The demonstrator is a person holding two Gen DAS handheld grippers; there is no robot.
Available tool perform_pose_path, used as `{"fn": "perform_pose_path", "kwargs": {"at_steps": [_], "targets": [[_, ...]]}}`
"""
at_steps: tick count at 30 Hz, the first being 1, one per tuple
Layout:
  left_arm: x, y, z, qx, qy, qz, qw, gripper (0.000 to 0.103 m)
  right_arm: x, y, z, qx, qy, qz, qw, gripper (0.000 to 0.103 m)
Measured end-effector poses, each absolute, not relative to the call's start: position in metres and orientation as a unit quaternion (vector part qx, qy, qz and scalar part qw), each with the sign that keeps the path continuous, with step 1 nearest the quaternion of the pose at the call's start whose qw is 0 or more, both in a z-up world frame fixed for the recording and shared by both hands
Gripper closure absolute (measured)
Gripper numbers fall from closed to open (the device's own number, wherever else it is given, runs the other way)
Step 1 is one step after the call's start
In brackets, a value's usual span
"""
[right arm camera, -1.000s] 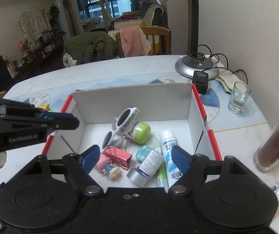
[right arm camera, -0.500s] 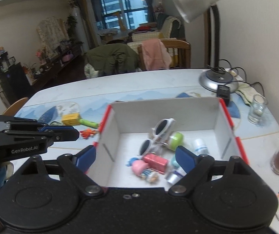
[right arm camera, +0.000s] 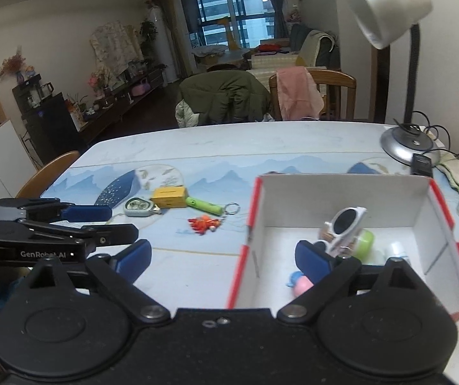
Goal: Organize rigid objects
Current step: 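Withdraw both tools from the shoebox toward the remaining table items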
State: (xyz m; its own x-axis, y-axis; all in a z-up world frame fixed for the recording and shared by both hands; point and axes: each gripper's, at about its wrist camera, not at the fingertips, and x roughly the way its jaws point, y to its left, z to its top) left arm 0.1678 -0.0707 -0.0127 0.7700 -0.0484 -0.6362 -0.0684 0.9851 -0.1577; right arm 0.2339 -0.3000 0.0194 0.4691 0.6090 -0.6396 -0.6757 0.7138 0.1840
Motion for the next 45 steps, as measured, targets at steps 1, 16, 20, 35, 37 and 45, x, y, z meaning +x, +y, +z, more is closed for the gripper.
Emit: {"fn": "perform_pose_path", "kwargs": {"at_steps": [1,16,20,35,37,45], "targets": [[0.166,-0.064,-0.013,-0.087,0.339,0.005,0.937,0.037,0.233,-0.294,0.019,-0.048,0.354,0.375,0.856,0.005],[0.167,0.031,-0.034,-0.079,0.348,0.0,0.934,0.006,0.235,-0.205,0.001,-0.06,0.371,0.349,0.858,0.002],[0.174,0.052,-0.045,-0.073,0.355,0.002,0.932,0.002,0.24,-0.185,-0.007,-0.063,0.379,0.337,0.859,0.002],[0.217,0.108,-0.1,-0.073,0.376,-0.005,0.924,0.0,0.271,-0.128,-0.051,-0.083,0.42,0.297,0.854,0.003],[0.222,0.111,-0.107,-0.067,0.379,-0.007,0.923,0.0,0.276,-0.122,-0.057,-0.087,0.423,0.292,0.853,0.003],[0.246,0.125,-0.134,-0.071,0.395,-0.016,0.916,0.0,0.302,-0.107,-0.087,-0.105,0.441,0.261,0.852,0.005]]}}
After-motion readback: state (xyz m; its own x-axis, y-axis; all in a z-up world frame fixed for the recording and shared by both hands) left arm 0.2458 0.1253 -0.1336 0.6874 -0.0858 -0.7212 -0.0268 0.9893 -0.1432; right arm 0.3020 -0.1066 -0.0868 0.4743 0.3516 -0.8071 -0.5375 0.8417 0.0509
